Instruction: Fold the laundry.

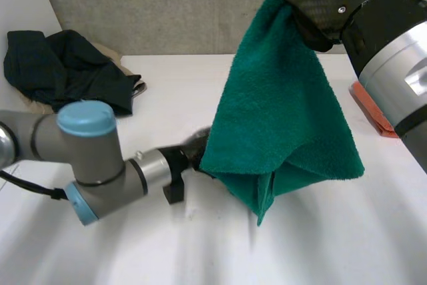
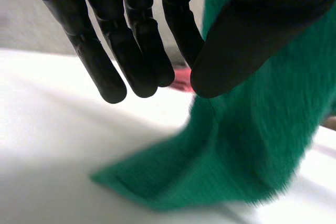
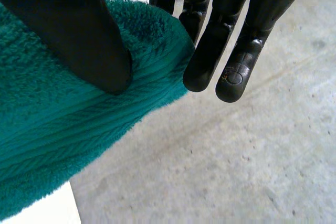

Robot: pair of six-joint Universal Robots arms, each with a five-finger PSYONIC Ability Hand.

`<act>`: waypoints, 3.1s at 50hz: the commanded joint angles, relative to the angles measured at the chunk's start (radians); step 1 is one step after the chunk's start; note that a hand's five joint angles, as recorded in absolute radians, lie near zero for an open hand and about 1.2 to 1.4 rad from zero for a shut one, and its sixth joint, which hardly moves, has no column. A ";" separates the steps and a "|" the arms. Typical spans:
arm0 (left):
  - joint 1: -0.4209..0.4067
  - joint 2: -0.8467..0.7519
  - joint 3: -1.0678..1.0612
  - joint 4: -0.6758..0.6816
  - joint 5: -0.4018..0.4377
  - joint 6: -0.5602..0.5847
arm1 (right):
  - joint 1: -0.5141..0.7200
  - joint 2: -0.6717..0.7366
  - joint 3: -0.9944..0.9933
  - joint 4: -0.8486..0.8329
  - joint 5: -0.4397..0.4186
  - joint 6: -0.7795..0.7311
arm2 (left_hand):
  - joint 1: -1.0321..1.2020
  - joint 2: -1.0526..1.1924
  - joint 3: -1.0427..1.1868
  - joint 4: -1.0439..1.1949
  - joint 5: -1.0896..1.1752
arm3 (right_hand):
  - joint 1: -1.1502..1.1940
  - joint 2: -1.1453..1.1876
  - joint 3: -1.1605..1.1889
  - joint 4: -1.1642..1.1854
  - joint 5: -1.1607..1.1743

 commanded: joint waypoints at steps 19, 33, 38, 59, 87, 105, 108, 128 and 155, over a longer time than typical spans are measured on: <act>0.085 0.339 -0.210 0.129 -0.249 0.025 | -0.104 0.085 -0.061 0.010 -0.001 0.015 | -0.991 -1.015 -1.010 -1.016 -0.976 | 0.356 0.220 0.205 0.203 0.237; -0.001 0.005 -0.012 -0.022 -0.180 -0.001 | -0.049 0.049 -0.198 0.027 -0.002 0.015 | -0.967 -0.991 -0.985 -0.992 -0.952 | 0.356 0.220 0.205 0.203 0.237; -0.065 -0.054 0.028 -0.059 -0.174 -0.044 | -0.046 0.032 -0.199 0.035 -0.004 0.016 | -0.967 -0.991 -0.985 -0.992 -0.952 | 0.356 0.220 0.205 0.203 0.237; -0.205 -0.189 0.181 -0.046 -0.329 -0.150 | 0.083 -0.045 -0.199 0.072 0.012 0.038 | -0.817 -0.842 -0.836 -0.842 -0.802 | 0.356 0.220 0.205 0.203 0.237; 0.146 0.263 -0.104 -0.044 -0.533 0.466 | -0.230 0.116 -0.091 0.380 -0.021 -0.019 | 0.231 0.206 0.212 0.206 0.246 | 0.356 0.220 0.205 0.203 0.237; 0.131 0.134 0.150 0.036 -0.612 0.942 | -0.227 0.627 -0.392 0.158 0.114 -0.108 | 0.231 0.206 0.212 0.206 0.246 | 0.356 0.220 0.205 0.203 0.237; 0.120 0.071 0.383 0.134 -0.678 0.977 | -0.213 0.671 -0.530 -0.087 0.215 -0.097 | 0.231 0.206 0.212 0.206 0.246 | 0.356 0.220 0.205 0.203 0.237; 0.116 0.178 0.039 0.408 -0.728 0.979 | -0.219 0.533 -0.191 -0.438 0.145 -0.071 | 0.231 0.206 0.212 0.206 0.246 | 0.356 0.220 0.205 0.203 0.237; 0.088 0.098 -0.280 0.407 -0.723 0.980 | -0.350 0.719 0.049 -0.221 -0.021 0.164 | 0.231 0.206 0.212 0.206 0.246 | -0.344 -0.480 -0.495 -0.498 -0.463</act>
